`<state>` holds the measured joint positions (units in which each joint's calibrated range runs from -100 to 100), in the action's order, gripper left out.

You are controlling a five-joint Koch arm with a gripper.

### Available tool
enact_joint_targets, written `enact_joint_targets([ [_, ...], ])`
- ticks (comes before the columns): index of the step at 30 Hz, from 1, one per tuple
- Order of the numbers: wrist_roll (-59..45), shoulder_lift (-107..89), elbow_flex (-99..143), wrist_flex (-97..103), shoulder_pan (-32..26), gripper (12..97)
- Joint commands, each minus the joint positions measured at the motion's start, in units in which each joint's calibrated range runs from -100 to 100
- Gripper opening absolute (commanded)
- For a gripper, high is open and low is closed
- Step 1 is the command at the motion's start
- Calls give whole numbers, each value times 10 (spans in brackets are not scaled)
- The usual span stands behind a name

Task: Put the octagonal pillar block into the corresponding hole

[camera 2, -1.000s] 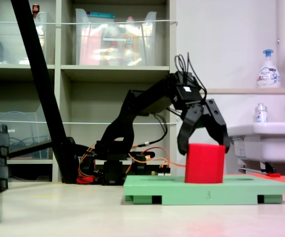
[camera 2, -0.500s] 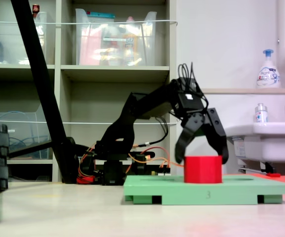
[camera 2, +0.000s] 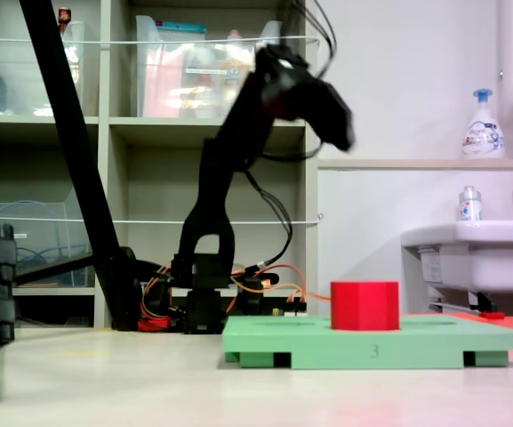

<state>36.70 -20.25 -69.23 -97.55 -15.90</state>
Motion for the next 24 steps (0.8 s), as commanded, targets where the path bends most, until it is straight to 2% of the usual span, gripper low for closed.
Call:
enact_joint_targets([
  [1,-74,-116,-43,-20,15,812],
  [2,-86,-151,-42,-19,25,710],
  [3,-96,-173,-42,-19,33,644],
  [7,-103,-207,0,-19,67,615],
  [9,-104,-286,124,30,93,615],
  [12,-120,-527,481,288,121,576],
  [15,-204,-764,869,612,140,502],
  [18,-281,-798,1251,1041,144,493],
  [20,-324,-798,1426,1221,156,493],
  [24,-359,-798,1659,1301,158,494],
])
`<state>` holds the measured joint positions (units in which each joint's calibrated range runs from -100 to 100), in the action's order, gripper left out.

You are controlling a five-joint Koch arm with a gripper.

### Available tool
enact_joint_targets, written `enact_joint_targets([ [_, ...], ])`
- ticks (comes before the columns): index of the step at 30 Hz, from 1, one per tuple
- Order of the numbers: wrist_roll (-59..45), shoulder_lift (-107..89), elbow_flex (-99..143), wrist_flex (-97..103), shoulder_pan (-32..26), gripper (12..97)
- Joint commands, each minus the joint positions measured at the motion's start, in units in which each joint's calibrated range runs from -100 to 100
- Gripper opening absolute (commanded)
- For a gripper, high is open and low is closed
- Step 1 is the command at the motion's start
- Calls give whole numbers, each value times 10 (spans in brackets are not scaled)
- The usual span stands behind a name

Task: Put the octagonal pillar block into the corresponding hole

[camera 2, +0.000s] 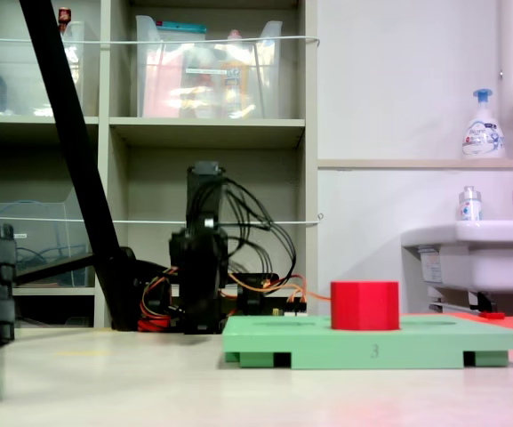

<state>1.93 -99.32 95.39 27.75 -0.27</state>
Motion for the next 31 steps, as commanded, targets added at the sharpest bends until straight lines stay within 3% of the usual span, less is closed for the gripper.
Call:
enact_joint_targets([
  [1,-13,-7,46,45,1,493],
  [4,-13,-7,46,-4,1,497],
  [8,-13,-7,46,-264,0,495],
  [31,-12,-7,46,-263,0,493],
])
